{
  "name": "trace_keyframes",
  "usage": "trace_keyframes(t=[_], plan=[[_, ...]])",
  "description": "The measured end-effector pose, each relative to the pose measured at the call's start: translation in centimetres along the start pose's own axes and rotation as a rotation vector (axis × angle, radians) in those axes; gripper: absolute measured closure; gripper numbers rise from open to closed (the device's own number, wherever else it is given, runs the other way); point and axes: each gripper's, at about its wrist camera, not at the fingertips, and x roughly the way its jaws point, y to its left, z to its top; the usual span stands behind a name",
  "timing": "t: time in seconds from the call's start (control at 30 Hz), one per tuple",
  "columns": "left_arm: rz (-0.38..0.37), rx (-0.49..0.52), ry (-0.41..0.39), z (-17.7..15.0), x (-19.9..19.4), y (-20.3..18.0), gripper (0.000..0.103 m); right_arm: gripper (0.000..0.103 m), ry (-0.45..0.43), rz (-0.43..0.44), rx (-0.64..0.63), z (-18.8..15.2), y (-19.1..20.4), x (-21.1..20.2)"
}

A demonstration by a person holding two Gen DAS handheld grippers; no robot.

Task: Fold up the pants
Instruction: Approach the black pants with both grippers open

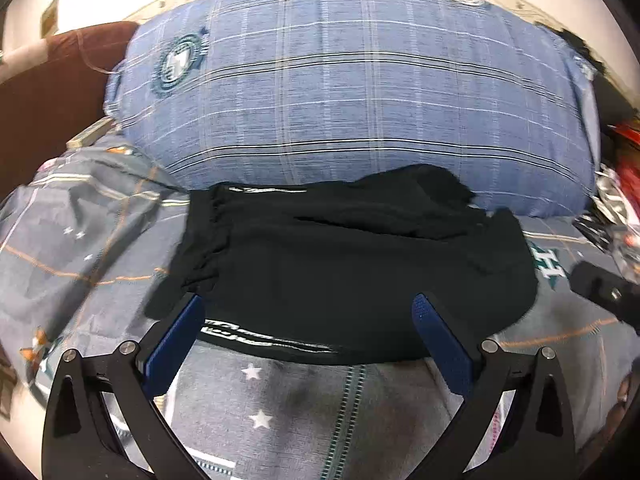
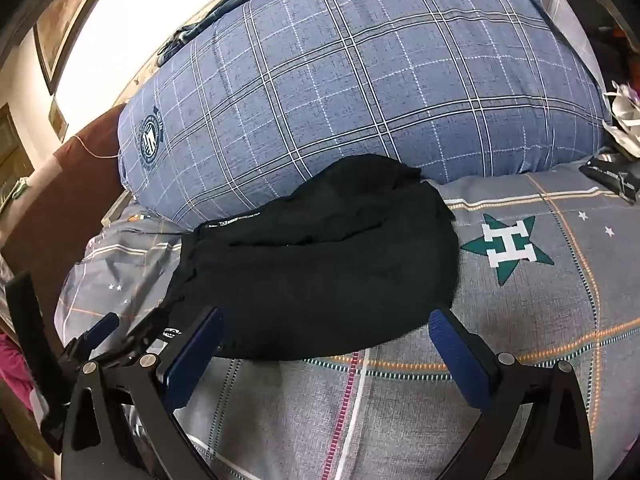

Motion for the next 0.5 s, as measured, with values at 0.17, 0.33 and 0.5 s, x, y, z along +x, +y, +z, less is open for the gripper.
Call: trace_keyframes(t=[0.17,0.33,0.5], plan=[[-0.003,0.009,0.008,-0.3,-0.03,-0.56,0.0,0.001,0.008,0.014,0.001,-0.06,0.07,0.11],[0.02,0.019,0.002,-0.17,-0.07,-0.82,0.0,0.001,0.029,-0.008,0.022,-0.22,-0.43,0.52],[0.018,0.029,-0.005,-0.15,-0.23,-0.97,0.0,0.001,0.033,-0.016,0.016,-0.33,-0.4,0.69]])
